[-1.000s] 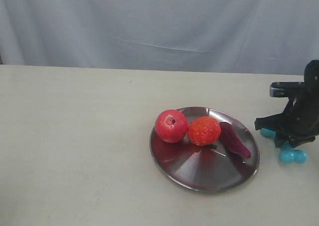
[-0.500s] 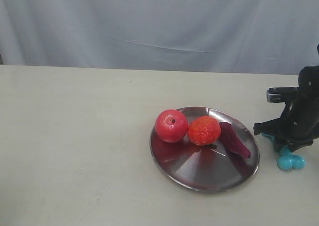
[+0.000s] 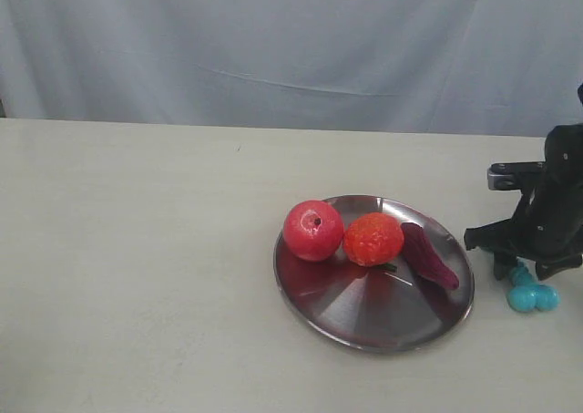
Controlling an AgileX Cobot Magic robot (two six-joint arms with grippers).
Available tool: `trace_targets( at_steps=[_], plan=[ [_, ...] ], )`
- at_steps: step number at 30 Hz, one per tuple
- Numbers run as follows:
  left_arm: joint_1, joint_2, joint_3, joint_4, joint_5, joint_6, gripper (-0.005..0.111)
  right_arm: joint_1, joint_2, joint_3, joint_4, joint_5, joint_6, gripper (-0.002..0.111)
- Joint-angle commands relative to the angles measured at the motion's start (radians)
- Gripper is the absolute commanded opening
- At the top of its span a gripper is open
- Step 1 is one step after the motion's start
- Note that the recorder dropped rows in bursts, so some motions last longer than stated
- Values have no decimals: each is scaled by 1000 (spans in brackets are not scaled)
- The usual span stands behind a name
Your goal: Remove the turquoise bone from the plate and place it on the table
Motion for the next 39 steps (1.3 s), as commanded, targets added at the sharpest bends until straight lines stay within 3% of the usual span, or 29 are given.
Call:
trace_targets(
  at_steps=[1, 8, 10, 13, 19, 27, 31, 39],
  plan=[
    [4, -1, 3, 0, -5, -4, 0, -2, -95, -29, -4, 46, -3, 54],
    [4, -1, 3, 0, -5, -4, 0, -2, -311, -136, -4, 169, -32, 51],
    [4, -1, 3, 0, -5, -4, 0, -2, -369, -154, -3, 180, -35, 36],
    [4, -1, 3, 0, -5, -4, 0, -2, -460, -160, 28, 169, -58, 2],
    [4, -1, 3, 0, -5, -4, 0, 11, -693, -86, 138, -23, -121, 0],
    [4, -1, 3, 0, -5, -4, 0, 207, -1083, 310, 104, -555, -110, 0],
    [4, -1, 3, 0, -5, -4, 0, 219, -1230, 492, 104, -647, -110, -1],
    [4, -1, 3, 0, -5, -4, 0, 219, -1438, 680, 199, -712, -106, -1]
  ],
)
